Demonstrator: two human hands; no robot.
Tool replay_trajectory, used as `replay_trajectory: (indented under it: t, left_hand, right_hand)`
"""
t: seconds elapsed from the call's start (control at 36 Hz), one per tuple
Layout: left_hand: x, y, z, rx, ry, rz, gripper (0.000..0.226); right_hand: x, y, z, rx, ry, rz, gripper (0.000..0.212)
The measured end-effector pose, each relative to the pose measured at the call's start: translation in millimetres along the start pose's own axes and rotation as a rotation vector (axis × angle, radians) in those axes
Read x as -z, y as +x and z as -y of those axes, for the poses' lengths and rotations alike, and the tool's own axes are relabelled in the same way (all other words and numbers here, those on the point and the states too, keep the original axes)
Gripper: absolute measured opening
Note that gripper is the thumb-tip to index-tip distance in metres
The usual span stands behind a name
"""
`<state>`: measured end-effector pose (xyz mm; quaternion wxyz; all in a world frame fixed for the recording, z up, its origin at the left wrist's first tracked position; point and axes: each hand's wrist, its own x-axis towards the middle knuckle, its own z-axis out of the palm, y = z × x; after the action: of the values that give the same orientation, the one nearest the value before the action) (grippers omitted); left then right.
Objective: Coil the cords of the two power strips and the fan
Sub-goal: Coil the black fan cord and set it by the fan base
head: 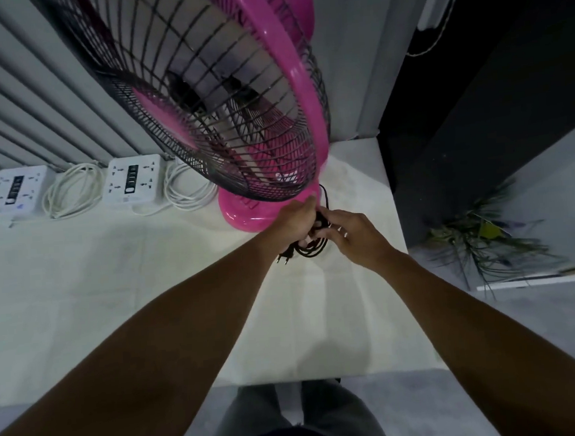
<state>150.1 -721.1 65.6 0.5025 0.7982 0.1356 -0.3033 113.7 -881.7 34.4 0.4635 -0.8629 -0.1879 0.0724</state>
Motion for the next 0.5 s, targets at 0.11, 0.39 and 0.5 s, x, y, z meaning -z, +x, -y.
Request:
replay_trajectory:
  t: [0.11, 0.39, 0.5]
  left_hand:
    - [-0.4, -0.1, 1.1, -0.018, 0.036, -0.007, 0.083]
    - [-0.2, 1.8, 8.4, -0.19, 0.096, 0.135, 0.058]
    - [-0.8, -0.6, 2.1, -0.168, 0.081, 0.173, 0.046]
  right_hand:
    - [5.0, 4.4, -6.2, -0.05, 0.005, 0.014, 0.02]
    - [16.3, 6.4, -16.0, -0.318, 0.013, -0.103, 0.015]
    - [22.6, 9.6, -24.4, -0.426, 0.055, -0.154, 0.018]
